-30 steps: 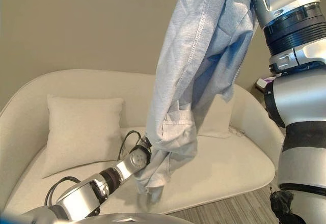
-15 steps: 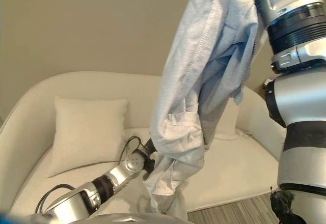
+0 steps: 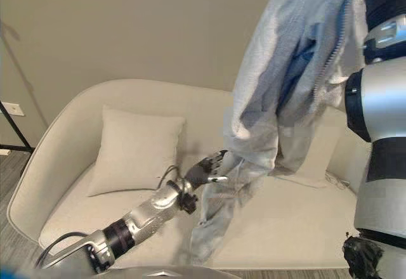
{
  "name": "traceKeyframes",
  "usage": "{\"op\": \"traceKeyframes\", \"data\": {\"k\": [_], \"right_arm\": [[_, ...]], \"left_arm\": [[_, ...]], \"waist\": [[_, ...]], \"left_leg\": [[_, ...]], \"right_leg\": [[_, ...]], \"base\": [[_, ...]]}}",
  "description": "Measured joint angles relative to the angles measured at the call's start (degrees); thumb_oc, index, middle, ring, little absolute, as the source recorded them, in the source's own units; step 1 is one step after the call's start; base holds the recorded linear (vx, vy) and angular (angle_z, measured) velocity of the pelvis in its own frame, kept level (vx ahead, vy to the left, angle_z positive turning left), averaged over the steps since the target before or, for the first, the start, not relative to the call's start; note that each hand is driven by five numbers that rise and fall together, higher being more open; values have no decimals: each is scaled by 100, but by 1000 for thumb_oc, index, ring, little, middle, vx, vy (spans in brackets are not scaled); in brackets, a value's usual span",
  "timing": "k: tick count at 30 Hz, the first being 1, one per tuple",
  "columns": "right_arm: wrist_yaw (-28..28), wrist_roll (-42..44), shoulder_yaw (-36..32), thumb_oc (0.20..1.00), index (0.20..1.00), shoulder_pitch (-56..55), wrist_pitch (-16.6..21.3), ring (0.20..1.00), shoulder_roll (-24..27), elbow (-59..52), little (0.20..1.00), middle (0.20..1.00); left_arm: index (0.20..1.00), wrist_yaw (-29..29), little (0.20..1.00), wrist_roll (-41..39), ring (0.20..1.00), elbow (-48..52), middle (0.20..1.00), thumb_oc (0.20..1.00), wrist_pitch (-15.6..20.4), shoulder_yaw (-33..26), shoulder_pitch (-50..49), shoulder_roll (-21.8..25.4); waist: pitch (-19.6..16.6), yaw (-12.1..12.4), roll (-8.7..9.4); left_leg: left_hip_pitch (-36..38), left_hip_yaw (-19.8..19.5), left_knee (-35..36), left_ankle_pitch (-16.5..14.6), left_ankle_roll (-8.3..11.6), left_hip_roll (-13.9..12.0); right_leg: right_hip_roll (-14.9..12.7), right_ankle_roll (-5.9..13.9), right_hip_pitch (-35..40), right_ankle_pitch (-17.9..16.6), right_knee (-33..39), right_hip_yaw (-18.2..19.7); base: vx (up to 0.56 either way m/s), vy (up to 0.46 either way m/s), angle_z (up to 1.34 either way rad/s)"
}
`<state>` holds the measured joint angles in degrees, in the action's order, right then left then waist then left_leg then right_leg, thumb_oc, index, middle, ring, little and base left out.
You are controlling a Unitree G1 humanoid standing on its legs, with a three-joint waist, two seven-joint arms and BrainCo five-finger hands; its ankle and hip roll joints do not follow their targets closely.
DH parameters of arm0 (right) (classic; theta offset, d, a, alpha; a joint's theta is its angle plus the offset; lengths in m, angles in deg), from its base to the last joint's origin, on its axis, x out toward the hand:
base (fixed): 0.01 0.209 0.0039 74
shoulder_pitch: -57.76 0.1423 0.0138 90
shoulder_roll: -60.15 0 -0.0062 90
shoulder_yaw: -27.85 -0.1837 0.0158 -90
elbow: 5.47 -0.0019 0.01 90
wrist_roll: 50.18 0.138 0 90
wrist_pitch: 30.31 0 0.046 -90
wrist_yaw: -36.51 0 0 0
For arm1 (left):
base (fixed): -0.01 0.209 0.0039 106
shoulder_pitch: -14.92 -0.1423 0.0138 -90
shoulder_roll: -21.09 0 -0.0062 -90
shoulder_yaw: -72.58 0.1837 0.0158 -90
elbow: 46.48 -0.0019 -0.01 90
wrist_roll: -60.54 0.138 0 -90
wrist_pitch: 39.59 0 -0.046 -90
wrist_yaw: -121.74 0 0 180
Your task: Hang the clothes on the sofa on the clothes rack.
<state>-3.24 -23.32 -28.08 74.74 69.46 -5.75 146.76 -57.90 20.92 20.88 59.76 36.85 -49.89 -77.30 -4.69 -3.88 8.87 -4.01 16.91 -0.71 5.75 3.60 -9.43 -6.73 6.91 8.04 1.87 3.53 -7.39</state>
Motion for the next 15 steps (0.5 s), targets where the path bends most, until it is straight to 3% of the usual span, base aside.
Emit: {"op": "traceKeyframes", "data": {"k": [4,13,14,15], "right_arm": [[7,19,-4,200,200,-15,28,200,-261,-99,200,200],[148,117,26,200,200,-228,93,200,-503,-140,200,200],[141,122,25,200,200,-264,101,200,-551,-175,200,200],[150,122,22,200,200,-358,112,200,-635,-272,200,200]], "left_arm": [[1000,0,1000,-153,1000,-137,1000,1000,4,235,496,-403],[1000,-151,1000,267,1000,-1005,1000,1000,33,397,499,-358],[511,-173,511,280,511,-1003,511,511,33,401,499,-360],[200,-200,200,446,200,-1004,200,200,38,402,499,-362]], "waist": [[-7,-242,25],[-20,-358,6],[-22,-360,8],[-25,-364,10]], "left_leg": [[15,86,-41,11,-17,-38],[81,269,-83,-6,9,-150],[91,280,-81,-6,9,-151],[110,290,-82,-8,11,-154]], "right_leg": [[4,28,-104,35,-154,105],[65,-26,-189,47,-199,304],[65,-29,-189,44,-203,316],[64,-30,-188,45,-227,331]], "base": [[-13,-13,-13],[-4,-6,-11],[2,-2,-10],[-1,0,-5]]}}
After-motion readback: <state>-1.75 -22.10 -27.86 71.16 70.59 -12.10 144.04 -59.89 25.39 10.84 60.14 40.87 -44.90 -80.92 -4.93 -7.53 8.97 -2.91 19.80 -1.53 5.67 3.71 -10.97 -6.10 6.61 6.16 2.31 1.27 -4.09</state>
